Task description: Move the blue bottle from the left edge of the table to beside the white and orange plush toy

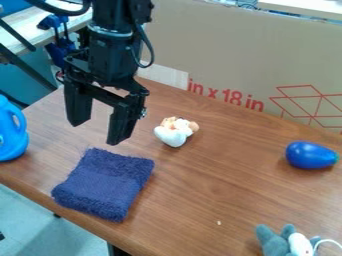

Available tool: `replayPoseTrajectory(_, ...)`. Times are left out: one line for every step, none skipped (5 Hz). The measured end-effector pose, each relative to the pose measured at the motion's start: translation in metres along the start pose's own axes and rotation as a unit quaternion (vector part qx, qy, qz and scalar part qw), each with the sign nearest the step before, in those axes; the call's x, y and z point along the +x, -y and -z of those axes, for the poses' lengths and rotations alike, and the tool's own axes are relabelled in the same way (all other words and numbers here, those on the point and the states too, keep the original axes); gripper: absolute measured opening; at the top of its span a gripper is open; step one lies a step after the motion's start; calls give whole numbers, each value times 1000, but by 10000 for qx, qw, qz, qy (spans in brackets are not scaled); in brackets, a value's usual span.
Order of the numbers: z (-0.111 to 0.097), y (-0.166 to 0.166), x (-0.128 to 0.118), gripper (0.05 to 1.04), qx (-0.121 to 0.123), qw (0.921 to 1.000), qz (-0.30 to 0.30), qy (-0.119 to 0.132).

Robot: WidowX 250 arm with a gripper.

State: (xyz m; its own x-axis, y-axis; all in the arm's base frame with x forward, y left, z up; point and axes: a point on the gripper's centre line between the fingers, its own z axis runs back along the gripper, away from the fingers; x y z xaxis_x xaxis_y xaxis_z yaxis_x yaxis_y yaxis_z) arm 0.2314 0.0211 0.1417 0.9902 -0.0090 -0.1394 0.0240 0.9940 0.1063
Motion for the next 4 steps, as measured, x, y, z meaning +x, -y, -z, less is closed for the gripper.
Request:
replayPoseTrajectory(5, -1, 0, 1001, -25, 9999, 3, -111)
replayPoseTrajectory(1, -37, 0, 1001, -224, 9994, -263, -52)
replayPoseTrajectory(-9, -69, -9, 1001, -281, 9967, -767, 35)
replayPoseTrajectory(-22, -89, -19, 1001, -211, 9919, -1220, 273)
